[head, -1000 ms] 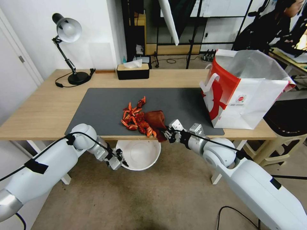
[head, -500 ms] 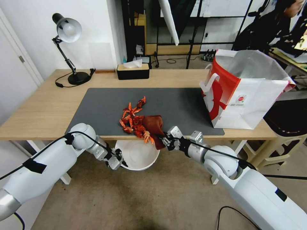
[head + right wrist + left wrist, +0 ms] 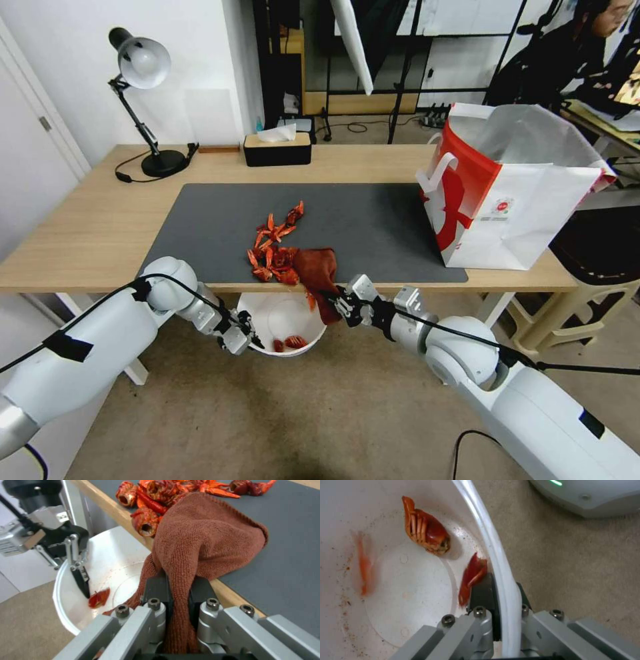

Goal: Sweep shrimp from table into container with towel, then put container into takeout bag.

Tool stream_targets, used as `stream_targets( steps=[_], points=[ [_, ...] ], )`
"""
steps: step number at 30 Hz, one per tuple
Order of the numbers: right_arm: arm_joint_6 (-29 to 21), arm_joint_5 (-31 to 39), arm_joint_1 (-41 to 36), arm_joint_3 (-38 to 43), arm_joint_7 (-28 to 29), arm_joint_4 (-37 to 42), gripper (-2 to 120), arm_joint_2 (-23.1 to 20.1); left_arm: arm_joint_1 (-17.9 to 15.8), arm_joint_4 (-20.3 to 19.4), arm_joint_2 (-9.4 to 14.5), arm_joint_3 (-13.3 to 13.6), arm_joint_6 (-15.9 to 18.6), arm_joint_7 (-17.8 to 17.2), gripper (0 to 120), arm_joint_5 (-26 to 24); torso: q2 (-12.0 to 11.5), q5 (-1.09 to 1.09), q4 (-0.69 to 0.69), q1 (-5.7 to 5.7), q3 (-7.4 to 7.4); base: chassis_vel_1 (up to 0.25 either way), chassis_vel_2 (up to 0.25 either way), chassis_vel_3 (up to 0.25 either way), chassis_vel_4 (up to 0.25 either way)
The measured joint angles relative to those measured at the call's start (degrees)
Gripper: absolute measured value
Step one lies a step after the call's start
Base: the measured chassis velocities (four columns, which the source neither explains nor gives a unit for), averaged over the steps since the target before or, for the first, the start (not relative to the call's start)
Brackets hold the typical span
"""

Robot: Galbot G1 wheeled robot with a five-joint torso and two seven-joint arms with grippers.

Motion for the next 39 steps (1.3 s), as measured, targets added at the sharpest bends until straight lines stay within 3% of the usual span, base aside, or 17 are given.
stream_targets(
  steps=[39],
  points=[
    [2.78,-5.07,-10.89,3.64,-3.53,8.10,5,-2.53,2.05,-0.57,2.11,-2.65,-0.14,-0.37,0,-0.37,0.00,0.00,-0.01,0.00,0.01,0.000,0.000,0.000,0.000]
  ],
)
